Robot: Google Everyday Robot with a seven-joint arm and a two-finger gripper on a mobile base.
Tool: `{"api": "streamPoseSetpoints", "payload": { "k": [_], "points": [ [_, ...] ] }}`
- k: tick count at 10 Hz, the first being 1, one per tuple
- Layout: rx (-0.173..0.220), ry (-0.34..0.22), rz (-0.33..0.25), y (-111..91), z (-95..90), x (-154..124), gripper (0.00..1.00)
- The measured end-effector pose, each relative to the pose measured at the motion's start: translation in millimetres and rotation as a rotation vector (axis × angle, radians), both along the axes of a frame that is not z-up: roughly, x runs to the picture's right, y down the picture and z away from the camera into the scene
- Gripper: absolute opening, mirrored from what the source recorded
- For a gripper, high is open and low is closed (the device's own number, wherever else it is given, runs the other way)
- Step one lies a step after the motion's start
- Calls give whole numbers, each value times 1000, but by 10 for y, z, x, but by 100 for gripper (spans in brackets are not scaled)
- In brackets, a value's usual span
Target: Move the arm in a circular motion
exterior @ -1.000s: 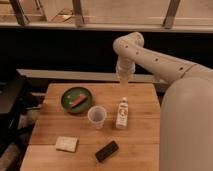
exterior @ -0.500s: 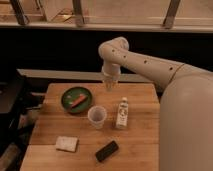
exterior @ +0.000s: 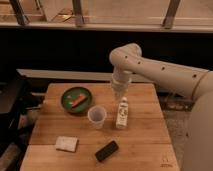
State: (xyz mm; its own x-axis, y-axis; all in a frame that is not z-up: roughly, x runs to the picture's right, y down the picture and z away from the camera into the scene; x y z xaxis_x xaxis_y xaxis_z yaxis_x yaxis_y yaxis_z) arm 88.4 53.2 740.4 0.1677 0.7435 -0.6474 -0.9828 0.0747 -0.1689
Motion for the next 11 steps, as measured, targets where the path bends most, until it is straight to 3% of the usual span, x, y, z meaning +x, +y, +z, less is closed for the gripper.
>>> {"api": "streamPoseSetpoints", "payload": {
  "k": [3, 5, 9, 11],
  "points": [
    [-41, 105, 143, -68, 46, 593, 0],
    [-35, 153, 191, -305, 225, 829, 0],
    [-21, 136, 156, -741, 601, 623, 0],
    [-26, 60, 99, -831, 686, 213, 0]
  ]
}}
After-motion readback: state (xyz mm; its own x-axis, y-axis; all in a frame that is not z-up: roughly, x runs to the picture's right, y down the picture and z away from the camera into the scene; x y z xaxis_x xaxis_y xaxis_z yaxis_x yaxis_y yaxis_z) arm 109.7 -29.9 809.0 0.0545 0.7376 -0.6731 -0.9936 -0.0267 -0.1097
